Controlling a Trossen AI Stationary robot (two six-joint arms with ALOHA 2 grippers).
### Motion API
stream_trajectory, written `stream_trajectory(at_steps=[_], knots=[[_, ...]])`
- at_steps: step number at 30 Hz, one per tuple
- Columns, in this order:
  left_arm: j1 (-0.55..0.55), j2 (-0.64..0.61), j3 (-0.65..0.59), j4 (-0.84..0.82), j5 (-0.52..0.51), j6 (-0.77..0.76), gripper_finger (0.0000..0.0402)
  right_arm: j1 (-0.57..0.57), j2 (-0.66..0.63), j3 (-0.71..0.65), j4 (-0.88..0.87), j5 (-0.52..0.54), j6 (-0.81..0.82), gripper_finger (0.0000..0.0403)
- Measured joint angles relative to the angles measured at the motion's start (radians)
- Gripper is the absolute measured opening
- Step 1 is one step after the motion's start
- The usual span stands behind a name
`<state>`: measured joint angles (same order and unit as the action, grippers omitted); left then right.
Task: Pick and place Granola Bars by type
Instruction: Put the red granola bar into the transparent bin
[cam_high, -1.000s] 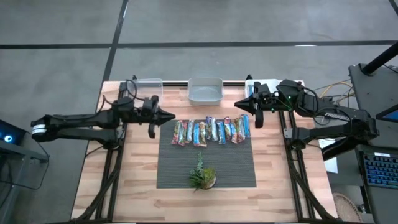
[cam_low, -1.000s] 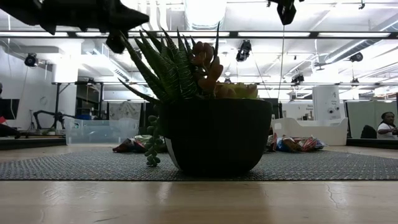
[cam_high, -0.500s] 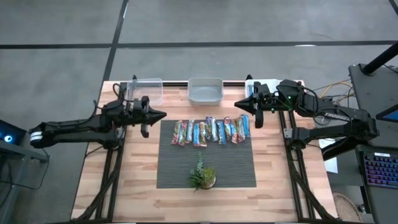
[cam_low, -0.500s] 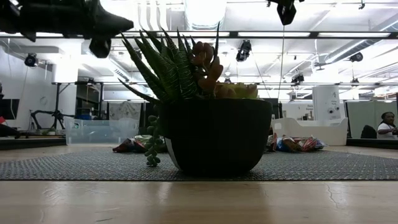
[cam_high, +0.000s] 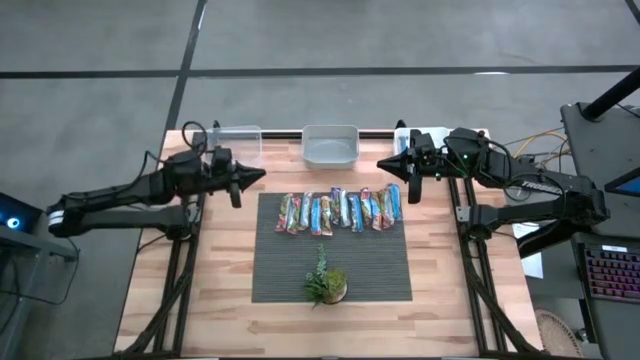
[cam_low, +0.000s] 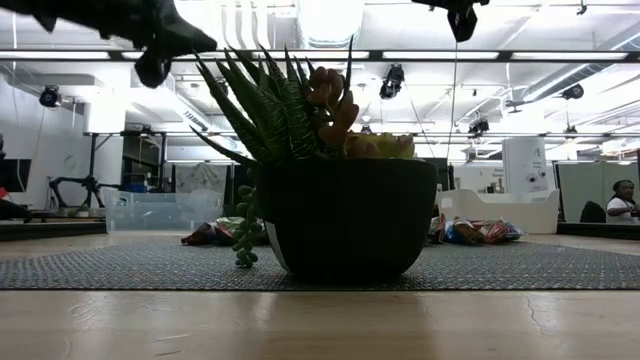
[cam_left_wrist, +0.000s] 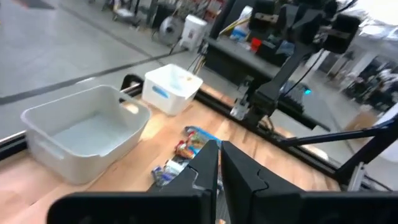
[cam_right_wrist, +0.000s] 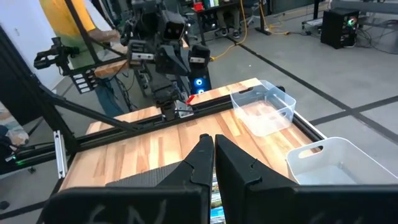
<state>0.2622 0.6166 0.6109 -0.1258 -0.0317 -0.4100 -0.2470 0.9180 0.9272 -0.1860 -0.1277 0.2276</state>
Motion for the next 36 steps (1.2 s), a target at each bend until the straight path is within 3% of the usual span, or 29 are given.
stream_trajectory(at_steps=[7,17,22,26,32,36], knots=[[0.0,0.065,0.147,-0.085,-0.002,0.005,0.0071,0.0,0.0,0.0,0.0,0.0,0.0,0.0008],[-0.001,0.207,0.235,-0.096,0.024,-0.039,0.0172,0.0,0.0,0.0,0.0,-0.001,0.0,0.0008],[-0.001,0.299,0.306,-0.153,0.062,-0.069,0.018,0.0,0.0,0.0,0.0,-0.001,0.0,0.0008],[-0.002,0.366,0.404,-0.311,0.081,-0.133,0.018,0.0,0.0,0.0,-0.005,-0.001,0.0,0.0008],[-0.002,0.465,0.578,-0.636,0.083,-0.478,0.018,0.0,0.0,0.0,-0.031,-0.002,0.0,0.0008],[-0.015,0.534,0.66,-0.787,0.075,-0.583,0.0177,0.0,0.0,0.0,-0.051,-0.002,-0.003,0.0008]])
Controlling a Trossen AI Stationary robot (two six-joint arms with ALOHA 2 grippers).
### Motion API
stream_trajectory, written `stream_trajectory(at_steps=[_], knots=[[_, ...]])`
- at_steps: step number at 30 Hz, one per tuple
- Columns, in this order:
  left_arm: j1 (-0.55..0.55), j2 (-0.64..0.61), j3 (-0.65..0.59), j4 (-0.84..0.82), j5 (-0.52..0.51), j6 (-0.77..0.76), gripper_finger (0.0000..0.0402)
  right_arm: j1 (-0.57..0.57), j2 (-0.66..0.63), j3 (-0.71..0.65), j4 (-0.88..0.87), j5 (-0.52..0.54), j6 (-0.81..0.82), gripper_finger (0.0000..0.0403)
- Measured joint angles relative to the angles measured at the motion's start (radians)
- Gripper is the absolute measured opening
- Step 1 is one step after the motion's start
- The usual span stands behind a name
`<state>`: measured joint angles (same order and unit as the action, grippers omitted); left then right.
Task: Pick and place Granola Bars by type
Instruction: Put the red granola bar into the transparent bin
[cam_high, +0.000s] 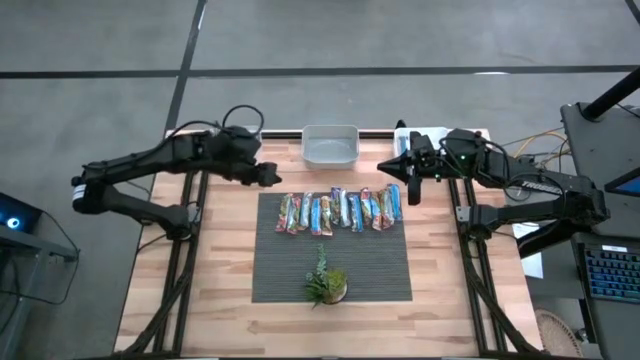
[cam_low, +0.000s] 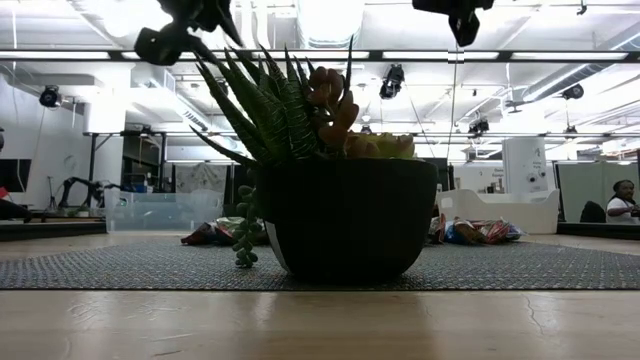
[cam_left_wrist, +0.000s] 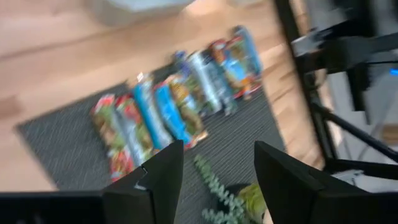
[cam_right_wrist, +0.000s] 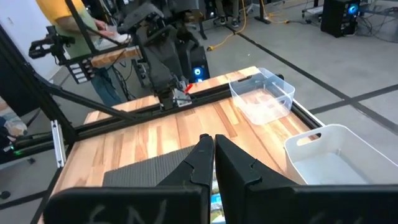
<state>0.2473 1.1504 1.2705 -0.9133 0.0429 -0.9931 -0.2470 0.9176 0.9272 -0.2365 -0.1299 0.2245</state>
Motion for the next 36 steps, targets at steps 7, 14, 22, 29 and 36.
stream_trajectory(at_steps=[7,14,22,29,36], knots=[[-0.052,0.123,0.059,-0.059,-0.008,-0.083,0.0176,0.0,0.0,0.0,0.0,0.0,0.0,0.0008],[-0.083,0.233,0.079,-0.193,-0.015,-0.148,0.0176,0.0,0.0,0.0,0.001,0.0,0.0,0.0008],[-0.086,0.337,0.078,-0.204,-0.019,-0.21,0.0176,0.0,0.0,0.0,-0.001,0.0,0.0,0.0008],[-0.087,0.418,0.075,-0.204,-0.085,-0.247,0.0176,0.0,0.0,0.0,-0.025,0.0,0.001,0.0008],[-0.086,0.479,0.069,-0.196,-0.101,-0.202,0.0176,0.0,0.0,0.0,-0.049,0.0,0.0,0.0008]])
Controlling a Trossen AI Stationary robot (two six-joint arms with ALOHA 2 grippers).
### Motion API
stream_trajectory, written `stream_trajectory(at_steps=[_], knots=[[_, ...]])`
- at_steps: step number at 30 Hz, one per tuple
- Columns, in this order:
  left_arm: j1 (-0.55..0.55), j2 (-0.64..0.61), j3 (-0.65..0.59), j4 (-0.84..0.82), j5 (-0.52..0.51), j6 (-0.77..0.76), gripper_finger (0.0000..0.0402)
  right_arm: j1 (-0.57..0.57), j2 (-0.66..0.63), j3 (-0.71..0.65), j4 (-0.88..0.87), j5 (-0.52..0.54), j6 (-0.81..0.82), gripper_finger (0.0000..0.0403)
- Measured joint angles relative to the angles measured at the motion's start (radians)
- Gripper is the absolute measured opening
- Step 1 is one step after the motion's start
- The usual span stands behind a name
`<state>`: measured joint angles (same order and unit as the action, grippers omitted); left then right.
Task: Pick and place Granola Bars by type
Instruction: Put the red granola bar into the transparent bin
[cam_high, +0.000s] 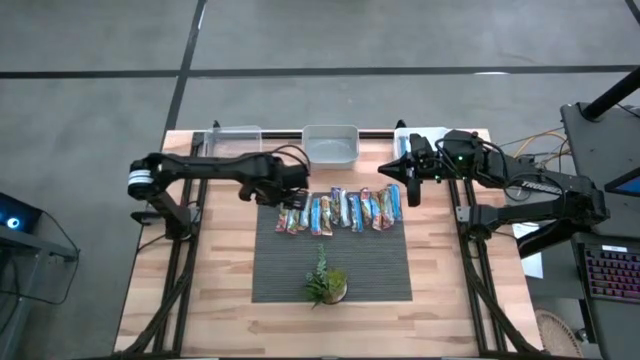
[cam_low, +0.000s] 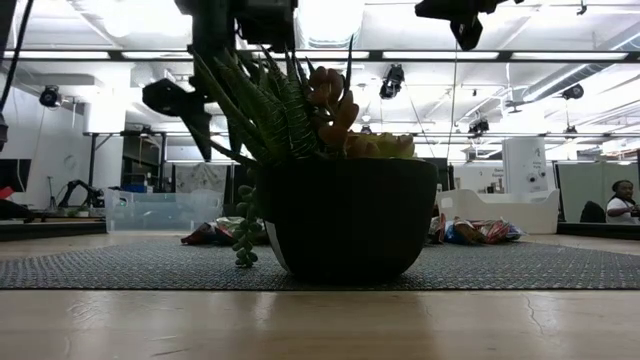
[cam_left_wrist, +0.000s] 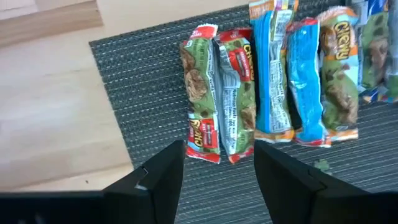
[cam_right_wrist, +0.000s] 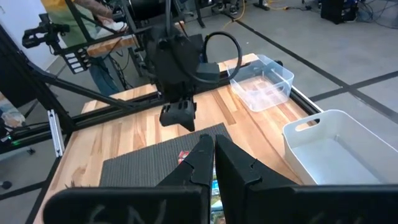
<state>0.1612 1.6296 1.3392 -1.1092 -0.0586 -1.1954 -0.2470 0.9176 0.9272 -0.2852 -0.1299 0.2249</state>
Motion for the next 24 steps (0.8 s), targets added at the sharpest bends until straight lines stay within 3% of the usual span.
stream_trajectory(at_steps=[24], knots=[[0.007,0.149,-0.003,0.06,-0.069,-0.012,0.0176,0.0,0.0,0.0,-0.004,0.0,-0.019,0.0008]])
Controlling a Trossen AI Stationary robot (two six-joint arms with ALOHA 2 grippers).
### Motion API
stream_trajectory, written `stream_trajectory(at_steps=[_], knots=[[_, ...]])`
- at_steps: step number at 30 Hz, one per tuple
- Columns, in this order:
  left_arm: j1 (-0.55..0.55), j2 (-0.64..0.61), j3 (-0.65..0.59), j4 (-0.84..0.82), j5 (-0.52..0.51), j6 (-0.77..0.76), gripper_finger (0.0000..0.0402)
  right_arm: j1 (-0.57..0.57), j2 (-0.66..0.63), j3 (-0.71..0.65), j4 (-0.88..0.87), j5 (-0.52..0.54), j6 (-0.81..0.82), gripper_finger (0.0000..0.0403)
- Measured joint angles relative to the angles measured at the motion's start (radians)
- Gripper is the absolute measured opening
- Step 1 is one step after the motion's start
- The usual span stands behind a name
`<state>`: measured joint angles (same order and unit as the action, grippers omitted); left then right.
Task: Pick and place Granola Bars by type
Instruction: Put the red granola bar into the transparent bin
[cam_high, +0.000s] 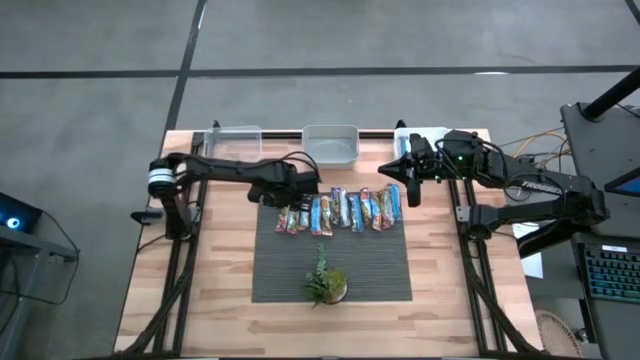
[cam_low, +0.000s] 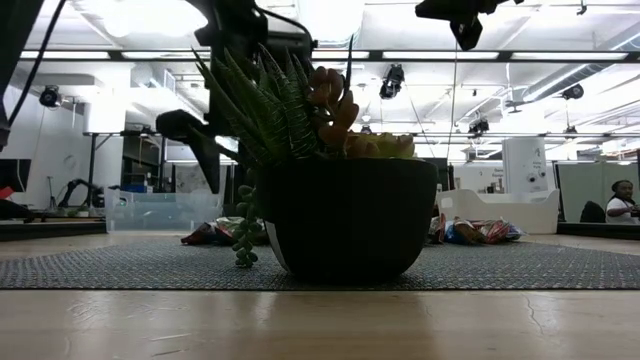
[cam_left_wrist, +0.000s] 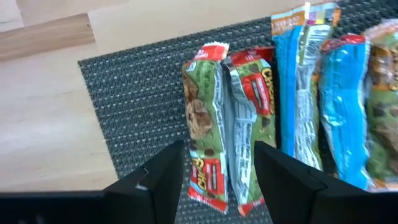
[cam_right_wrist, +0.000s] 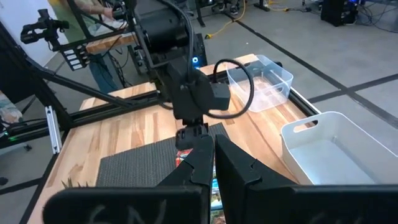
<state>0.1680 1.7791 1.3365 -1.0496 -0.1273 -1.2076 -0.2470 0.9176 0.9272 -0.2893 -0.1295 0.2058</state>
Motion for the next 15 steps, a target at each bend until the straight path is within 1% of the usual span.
stream_trajectory(at_steps=[7,15], knots=[[0.001,0.059,-0.002,0.011,-0.029,-0.017,0.0176,0.0,0.0,0.0,-0.003,0.0,0.003,0.0008],[0.003,0.07,-0.045,0.043,-0.032,-0.02,0.0176,0.0,0.0,0.0,-0.015,0.0,0.004,0.0008]])
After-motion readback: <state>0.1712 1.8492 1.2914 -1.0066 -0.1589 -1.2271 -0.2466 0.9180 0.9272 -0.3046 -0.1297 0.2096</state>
